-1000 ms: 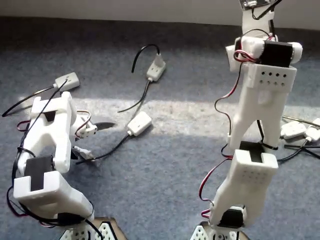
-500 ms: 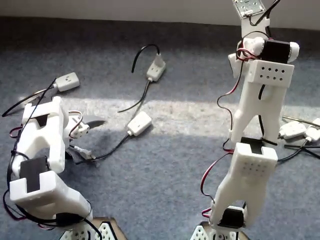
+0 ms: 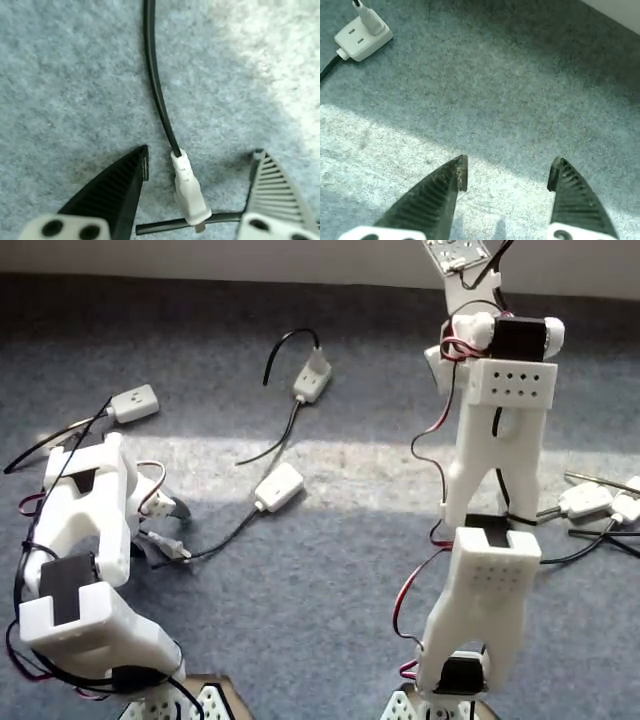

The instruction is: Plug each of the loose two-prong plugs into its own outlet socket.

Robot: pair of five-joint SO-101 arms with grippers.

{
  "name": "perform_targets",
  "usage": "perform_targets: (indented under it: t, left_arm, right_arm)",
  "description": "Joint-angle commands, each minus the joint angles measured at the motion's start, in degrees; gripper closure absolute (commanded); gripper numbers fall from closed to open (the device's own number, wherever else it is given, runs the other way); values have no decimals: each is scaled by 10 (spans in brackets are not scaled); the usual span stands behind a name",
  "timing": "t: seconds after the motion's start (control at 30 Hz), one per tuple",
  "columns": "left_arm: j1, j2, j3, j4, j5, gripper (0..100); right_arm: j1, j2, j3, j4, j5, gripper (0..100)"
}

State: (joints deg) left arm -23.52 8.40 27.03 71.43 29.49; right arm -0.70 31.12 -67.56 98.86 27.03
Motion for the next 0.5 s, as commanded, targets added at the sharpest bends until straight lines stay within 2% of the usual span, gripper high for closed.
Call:
perform_targets:
  t: [0.0, 0.2, 0.37, 0.47]
  left_arm:
    - [-5, -25, 2, 1, 2, 691]
    - [-7, -24, 3, 4, 4, 691]
    - [-3, -25, -2, 51, 6, 691]
    - [30, -25, -2, 65, 6, 691]
  right_arm:
    - [-9, -76, -7, 22, 6, 738]
    - [-9, -109, -3, 22, 5, 738]
    - [-10, -106, -3, 21, 5, 738]
    - [-10, -106, -3, 21, 4, 738]
